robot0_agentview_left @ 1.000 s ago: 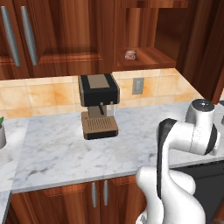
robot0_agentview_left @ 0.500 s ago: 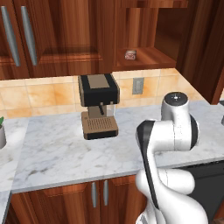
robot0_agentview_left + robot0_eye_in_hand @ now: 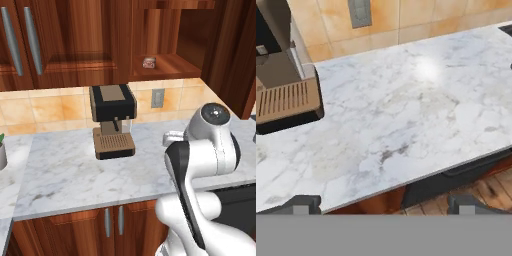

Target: Locate and retrieve the spray and bar soap from the cabinet. Place them next to the sink.

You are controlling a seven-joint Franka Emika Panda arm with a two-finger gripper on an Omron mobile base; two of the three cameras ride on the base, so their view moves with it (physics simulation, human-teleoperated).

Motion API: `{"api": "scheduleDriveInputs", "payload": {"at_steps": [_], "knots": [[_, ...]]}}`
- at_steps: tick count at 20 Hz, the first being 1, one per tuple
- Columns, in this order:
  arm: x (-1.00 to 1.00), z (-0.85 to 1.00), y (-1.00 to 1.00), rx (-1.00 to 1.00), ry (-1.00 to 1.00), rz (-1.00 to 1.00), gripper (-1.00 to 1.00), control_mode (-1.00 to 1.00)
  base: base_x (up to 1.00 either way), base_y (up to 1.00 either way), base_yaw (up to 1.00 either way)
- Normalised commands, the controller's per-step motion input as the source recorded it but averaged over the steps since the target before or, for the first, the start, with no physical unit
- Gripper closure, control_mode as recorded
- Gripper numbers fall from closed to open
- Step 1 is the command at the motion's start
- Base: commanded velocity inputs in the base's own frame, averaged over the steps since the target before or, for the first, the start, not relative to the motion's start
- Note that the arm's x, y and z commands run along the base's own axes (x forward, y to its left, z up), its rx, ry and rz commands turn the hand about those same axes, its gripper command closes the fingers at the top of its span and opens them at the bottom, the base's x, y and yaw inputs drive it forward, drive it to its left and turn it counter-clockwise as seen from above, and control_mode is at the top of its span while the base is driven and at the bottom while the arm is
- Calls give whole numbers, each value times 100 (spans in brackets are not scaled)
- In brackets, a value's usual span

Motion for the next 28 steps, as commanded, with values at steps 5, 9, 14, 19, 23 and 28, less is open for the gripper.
{"api": "scheduleDriveInputs", "payload": {"at_steps": [5,9,14,19,23,28], "knots": [[-3,2,3,-1,-5,8,-100,-100,0,0,0],[0,14,0,4,-5,0,-100,-100,0,0,0],[6,34,5,4,-10,-2,-100,-100,0,0,0],[2,25,9,0,-19,0,-100,-100,0,0,0],[3,39,1,0,-10,1,-100,-100,0,0,0],[2,50,0,-1,-2,1,-100,-100,0,0,0]]}}
